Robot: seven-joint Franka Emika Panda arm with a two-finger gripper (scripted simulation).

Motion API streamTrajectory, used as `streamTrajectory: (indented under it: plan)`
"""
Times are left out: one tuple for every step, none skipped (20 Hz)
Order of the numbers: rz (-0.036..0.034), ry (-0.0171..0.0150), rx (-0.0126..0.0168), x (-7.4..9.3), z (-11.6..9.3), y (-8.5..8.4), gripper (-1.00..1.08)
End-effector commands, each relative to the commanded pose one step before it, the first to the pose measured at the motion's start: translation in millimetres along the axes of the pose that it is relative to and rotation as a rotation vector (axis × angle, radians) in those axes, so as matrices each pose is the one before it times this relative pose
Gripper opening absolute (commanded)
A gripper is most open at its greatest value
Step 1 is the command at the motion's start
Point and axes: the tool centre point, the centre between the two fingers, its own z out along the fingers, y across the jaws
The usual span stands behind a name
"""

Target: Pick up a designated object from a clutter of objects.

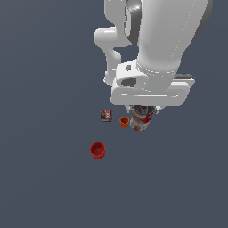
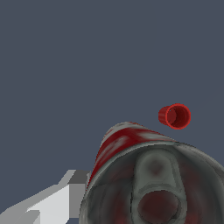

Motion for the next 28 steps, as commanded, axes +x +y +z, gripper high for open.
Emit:
streamTrajectory:
  plan:
    - [0.00067, 0.00347, 0.00101, 8.63, -14.86, -11.48, -1.00]
    - [0.00000, 0.00000, 0.00000, 3.12, -4.69, -4.32, -1.00]
    - [0.00000, 0.00000, 0.00000, 3.05, -4.57, -4.21, -1.00]
    - [0.00000, 0.00000, 0.00000, 2.99, -4.45, -4.10, -1.00]
    - [0.00000, 0.00000, 0.00000, 2.93, -4.33, -3.99, -1.00]
    - [-0.00006, -0.00002, 0.00069, 2.86, -4.31, -3.68, -1.00]
    - [0.00000, 0.00000, 0.00000, 2.80, -4.11, -3.78, -1.00]
    - [0.00000, 0.00000, 0.00000, 2.74, -4.00, -3.68, -1.00]
    - [0.00000, 0.00000, 0.00000, 2.68, -3.89, -3.58, -1.00]
    - [0.00000, 0.00000, 0.00000, 2.62, -3.79, -3.48, -1.00]
    - [0.00000, 0.00000, 0.00000, 2.57, -3.68, -3.38, -1.00]
    - [0.00000, 0.00000, 0.00000, 2.51, -3.58, -3.28, -1.00]
    - [0.00000, 0.00000, 0.00000, 2.45, -3.48, -3.18, -1.00]
    - [0.00000, 0.00000, 0.00000, 2.40, -3.37, -3.08, -1.00]
    - [0.00000, 0.00000, 0.00000, 2.31, -3.23, -2.95, -1.00]
    - [0.00000, 0.00000, 0.00000, 2.16, -3.01, -2.74, -1.00]
    - [-0.00030, 0.00003, 0.00062, 1.94, -2.90, -2.47, -1.00]
    - [0.00000, 0.00000, 0.00000, 1.86, -2.54, -2.30, -1.00]
    - [0.00000, 0.00000, 0.00000, 1.72, -2.33, -2.10, -1.00]
    - [0.00000, 0.00000, 0.00000, 1.58, -2.13, -1.91, -1.00]
    - [0.00000, 0.00000, 0.00000, 1.46, -1.95, -1.75, -1.00]
    - [0.00000, 0.00000, 0.00000, 1.34, -1.77, -1.59, -1.00]
    - [0.00000, 0.00000, 0.00000, 1.22, -1.61, -1.43, -1.00]
    - [0.00000, 0.00000, 0.00000, 1.11, -1.44, -1.28, -1.00]
    - [0.00000, 0.00000, 0.00000, 0.99, -1.28, -1.13, -1.00]
    - [0.00000, 0.00000, 0.00000, 0.89, -1.13, -0.99, -1.00]
    - [0.00000, 0.00000, 0.00000, 0.79, -0.98, -0.86, -1.00]
    - [0.00000, 0.00000, 0.00000, 0.69, -0.84, -0.73, -1.00]
